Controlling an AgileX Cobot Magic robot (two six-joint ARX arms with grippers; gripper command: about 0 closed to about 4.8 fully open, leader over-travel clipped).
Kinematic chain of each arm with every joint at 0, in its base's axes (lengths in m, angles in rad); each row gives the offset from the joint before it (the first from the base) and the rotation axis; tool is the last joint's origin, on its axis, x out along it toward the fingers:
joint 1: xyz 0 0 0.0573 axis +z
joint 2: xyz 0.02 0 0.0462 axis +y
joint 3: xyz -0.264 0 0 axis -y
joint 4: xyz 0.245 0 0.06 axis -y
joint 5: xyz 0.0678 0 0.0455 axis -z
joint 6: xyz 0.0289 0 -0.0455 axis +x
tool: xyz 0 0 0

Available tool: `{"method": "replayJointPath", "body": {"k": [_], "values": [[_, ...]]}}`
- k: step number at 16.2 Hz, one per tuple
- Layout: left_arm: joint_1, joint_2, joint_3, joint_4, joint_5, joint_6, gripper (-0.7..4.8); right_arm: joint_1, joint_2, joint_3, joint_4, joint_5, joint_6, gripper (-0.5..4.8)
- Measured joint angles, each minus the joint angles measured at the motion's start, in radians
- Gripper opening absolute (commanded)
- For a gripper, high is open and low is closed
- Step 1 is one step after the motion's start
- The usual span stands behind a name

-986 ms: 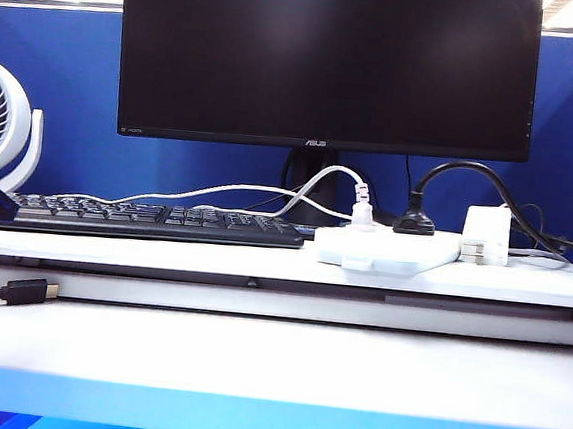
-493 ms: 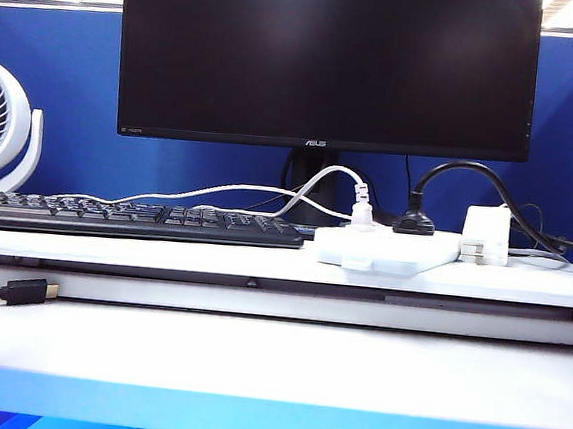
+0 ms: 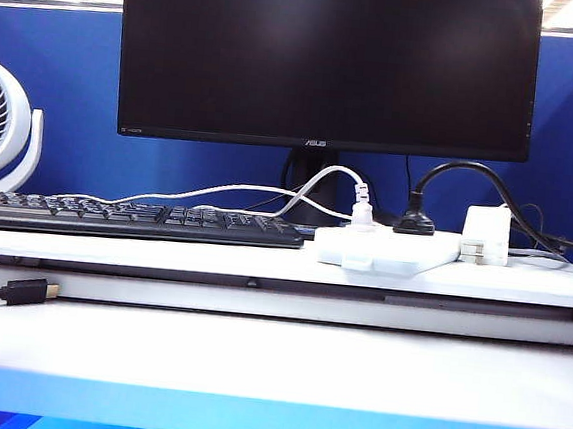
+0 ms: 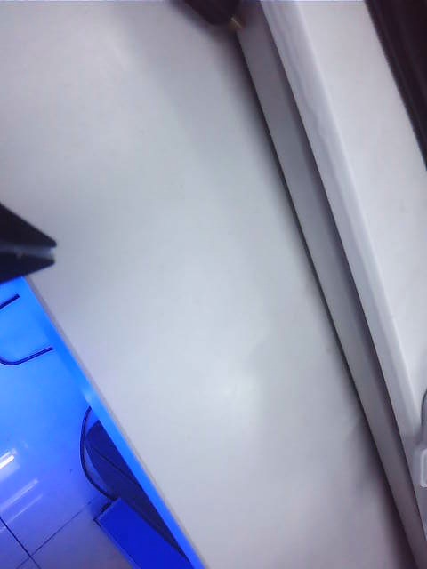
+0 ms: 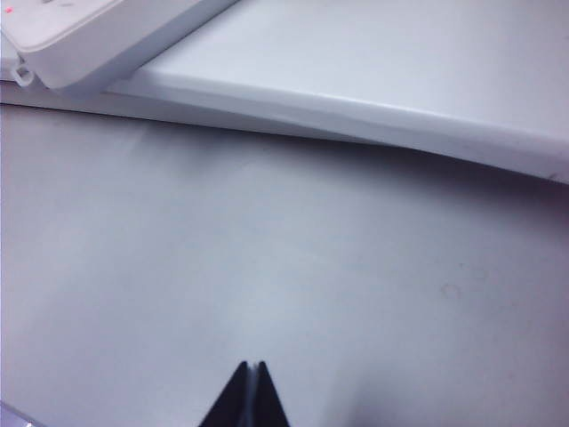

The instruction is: Unplug the white charger from the socket, then place it next to the socket.

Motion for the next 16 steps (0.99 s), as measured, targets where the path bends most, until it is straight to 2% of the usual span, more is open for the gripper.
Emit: {"method": "replayJointPath", "body": {"k": [4, 10, 14, 16], "values": [[0.000, 0.000, 0.000, 0.000, 0.000, 0.000, -0.02, 0.000, -0.058, 0.000, -0.010, 0.000, 0.000, -0.06], [0.000, 0.001, 0.000, 0.000, 0.000, 0.000, -0.02, -0.002, -0.364, 0.000, -0.043, 0.000, 0.000, -0.05], [0.009, -0.050, 0.000, 0.001, 0.003, 0.000, -0.02, -0.006, -0.363, 0.000, -0.040, 0.000, 0.000, -0.06], [0.067, -0.141, 0.000, 0.008, 0.004, 0.000, -0.02, -0.006, -0.363, 0.000, -0.051, 0.000, 0.000, -0.06]]}}
